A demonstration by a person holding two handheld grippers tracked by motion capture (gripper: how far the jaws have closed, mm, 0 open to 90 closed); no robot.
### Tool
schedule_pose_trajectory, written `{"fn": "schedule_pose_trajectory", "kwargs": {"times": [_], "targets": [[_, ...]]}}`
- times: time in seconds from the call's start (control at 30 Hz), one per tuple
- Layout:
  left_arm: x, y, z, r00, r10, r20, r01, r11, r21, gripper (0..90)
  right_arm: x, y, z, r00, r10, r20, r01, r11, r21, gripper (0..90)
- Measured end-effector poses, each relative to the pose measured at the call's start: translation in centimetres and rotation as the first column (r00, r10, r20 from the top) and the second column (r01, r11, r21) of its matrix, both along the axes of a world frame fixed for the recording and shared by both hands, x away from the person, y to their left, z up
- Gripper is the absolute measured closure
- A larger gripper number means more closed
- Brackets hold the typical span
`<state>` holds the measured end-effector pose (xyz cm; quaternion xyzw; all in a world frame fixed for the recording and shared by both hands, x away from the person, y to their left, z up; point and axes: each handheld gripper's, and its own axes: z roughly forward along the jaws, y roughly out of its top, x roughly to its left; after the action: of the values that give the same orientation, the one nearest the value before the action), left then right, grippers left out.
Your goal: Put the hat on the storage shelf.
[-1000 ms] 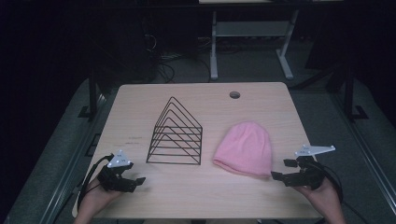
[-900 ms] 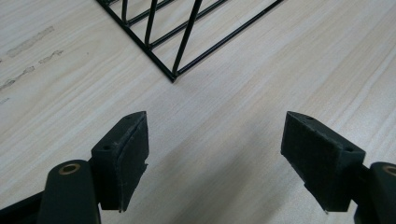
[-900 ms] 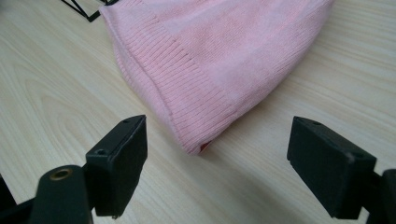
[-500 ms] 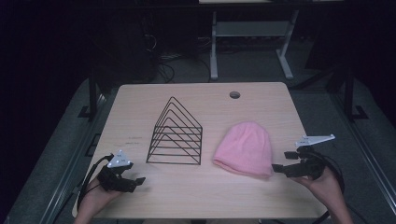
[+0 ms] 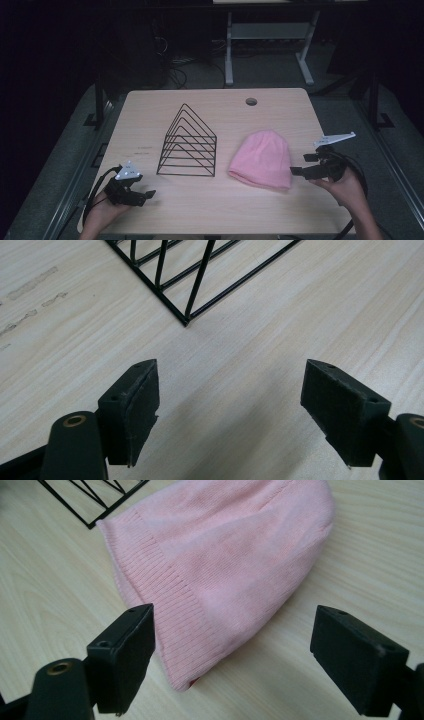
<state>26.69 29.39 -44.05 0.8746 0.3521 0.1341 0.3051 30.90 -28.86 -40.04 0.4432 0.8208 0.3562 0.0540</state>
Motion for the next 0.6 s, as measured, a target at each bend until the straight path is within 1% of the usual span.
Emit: {"fn": "schedule_pose_trajectory", "kwargs": {"times": [0.1, 0.27, 0.3, 0.33, 0.4, 0.53, 0.6], "targets": [[0.0, 0.0, 0.0, 1.0, 0.001, -0.001, -0.001, 1.0, 0.0, 23.5, 0.8, 0.3, 0.4, 1.0, 0.007, 0.001, -0.007, 1.0, -0.006, 17.4], [0.0, 0.0, 0.0, 1.0, 0.007, -0.001, -0.007, 1.0, -0.006, 23.5, 1.3, 0.4, 0.7, 0.9999, 0.017, -0.003, -0.017, 0.9998, -0.008, 17.4], [0.0, 0.0, 0.0, 1.0, 0.007, -0.002, -0.007, 1.0, -0.006, 23.5, 1.7, 0.5, 0.8, 0.9998, 0.022, 0.001, -0.022, 0.9997, -0.008, 17.4], [0.0, 0.0, 0.0, 1.0, 0.003, -0.003, -0.003, 1.0, 0.001, 23.5, 1.8, 0.6, 0.9, 0.9998, 0.015, -0.009, -0.015, 0.9998, -0.009, 17.4], [0.0, 0.0, 0.0, 1.0, 0.001, -0.003, -0.001, 1.0, 0.006, 23.5, 2.1, 0.7, 1.1, 0.9998, 0.018, -0.005, -0.018, 0.9998, -0.001, 17.4], [-0.1, 0.0, 0.0, 1.0, 0.007, -0.001, -0.007, 1.0, -0.002, 23.5, 2.9, 0.8, 1.2, 0.9996, 0.025, -0.011, -0.025, 0.9996, -0.01, 17.4], [-0.1, 0.0, 0.0, 1.0, 0.009, -0.004, -0.009, 1.0, -0.004, 23.5, 3.3, 0.9, 1.2, 0.9996, 0.02, -0.021, -0.02, 0.9997, -0.013, 17.4]]}}
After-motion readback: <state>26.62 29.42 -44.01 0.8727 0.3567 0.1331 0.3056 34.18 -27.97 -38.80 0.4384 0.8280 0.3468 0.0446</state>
